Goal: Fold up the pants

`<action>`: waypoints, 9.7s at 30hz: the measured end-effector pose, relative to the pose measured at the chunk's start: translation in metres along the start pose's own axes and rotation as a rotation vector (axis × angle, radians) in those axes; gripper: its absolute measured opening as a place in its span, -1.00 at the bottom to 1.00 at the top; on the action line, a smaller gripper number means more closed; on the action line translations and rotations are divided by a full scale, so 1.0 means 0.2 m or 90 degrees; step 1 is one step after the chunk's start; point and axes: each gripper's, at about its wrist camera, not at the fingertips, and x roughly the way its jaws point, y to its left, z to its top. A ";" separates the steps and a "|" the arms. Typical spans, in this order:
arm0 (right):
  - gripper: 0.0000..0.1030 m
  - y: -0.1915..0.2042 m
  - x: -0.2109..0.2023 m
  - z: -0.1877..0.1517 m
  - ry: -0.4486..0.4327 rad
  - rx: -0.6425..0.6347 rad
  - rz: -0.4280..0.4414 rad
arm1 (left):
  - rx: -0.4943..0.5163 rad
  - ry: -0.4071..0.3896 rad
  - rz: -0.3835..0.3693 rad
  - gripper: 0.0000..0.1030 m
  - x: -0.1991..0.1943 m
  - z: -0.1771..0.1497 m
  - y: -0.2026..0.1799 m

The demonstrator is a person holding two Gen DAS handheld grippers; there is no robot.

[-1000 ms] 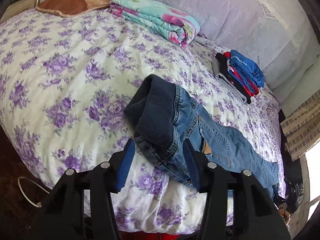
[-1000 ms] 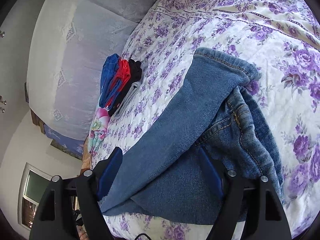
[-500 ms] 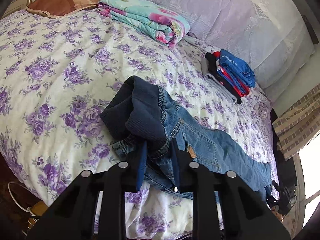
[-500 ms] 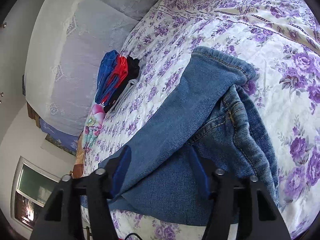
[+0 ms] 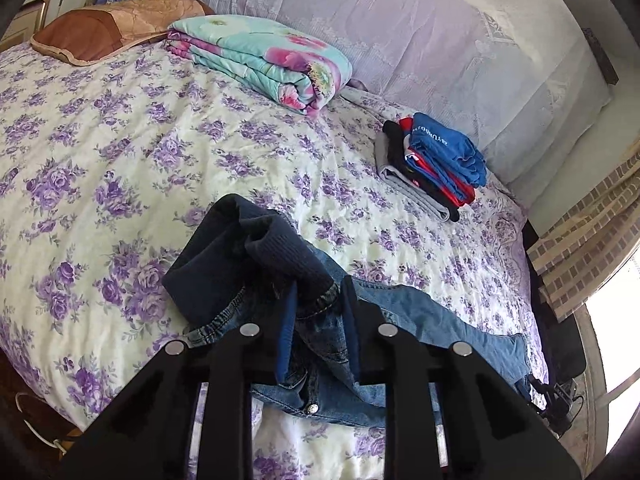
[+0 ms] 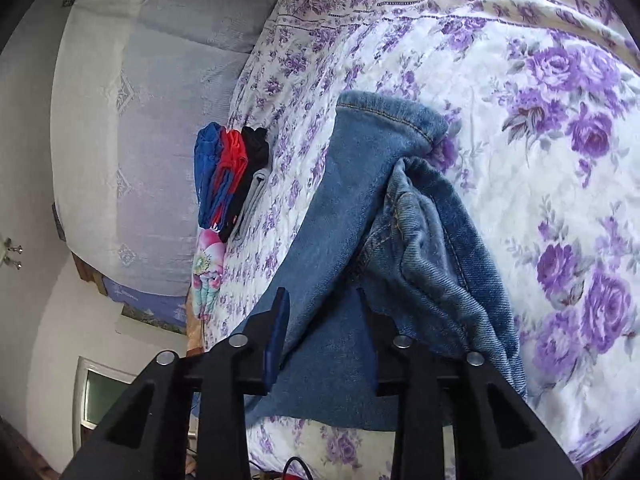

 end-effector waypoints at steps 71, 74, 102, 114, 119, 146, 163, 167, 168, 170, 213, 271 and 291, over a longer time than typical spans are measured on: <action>0.24 0.51 0.66 0.55 0.058 -0.105 -0.071 | 0.009 -0.011 0.029 0.10 0.23 0.51 0.04; 0.25 0.49 0.66 0.48 0.076 -0.098 -0.057 | -0.012 0.016 0.029 0.12 0.14 0.41 0.04; 0.34 0.47 0.52 0.35 0.069 -0.182 -0.057 | -0.071 0.067 -0.026 -0.50 0.45 0.47 -0.25; 0.50 0.40 0.53 0.54 0.016 -0.156 -0.136 | -0.170 0.113 -0.053 0.24 0.83 0.72 0.02; 0.50 0.19 0.54 0.61 0.009 -0.038 -0.137 | -0.130 0.022 0.012 0.57 0.53 0.68 0.11; -0.14 0.15 0.66 0.84 -0.057 -0.051 -0.188 | -0.123 0.057 -0.024 0.59 0.74 0.68 0.10; 0.25 0.43 0.97 0.61 0.036 -0.153 -0.120 | -0.148 0.134 -0.024 -0.96 1.26 0.74 0.20; 0.25 0.40 1.03 0.66 0.039 -0.136 -0.117 | -0.171 0.136 -0.073 -0.97 1.23 0.74 0.25; 0.25 0.40 1.01 0.65 0.037 -0.138 -0.117 | -0.170 0.135 -0.075 -0.96 1.20 0.73 0.25; 0.25 0.43 0.92 0.63 0.017 -0.154 -0.128 | -0.165 0.116 -0.096 -0.45 1.11 0.72 0.22; 0.73 -0.04 -0.18 -0.18 0.069 -0.004 -0.140 | 0.043 0.016 0.176 0.90 0.50 0.03 0.15; 0.21 0.30 0.21 -0.02 -0.006 -0.267 -0.108 | 0.260 -0.059 0.275 0.61 0.39 -0.17 -0.20; 0.59 0.64 0.59 -0.21 0.086 -0.378 -0.059 | 0.205 -0.074 0.243 0.90 0.51 0.02 -0.28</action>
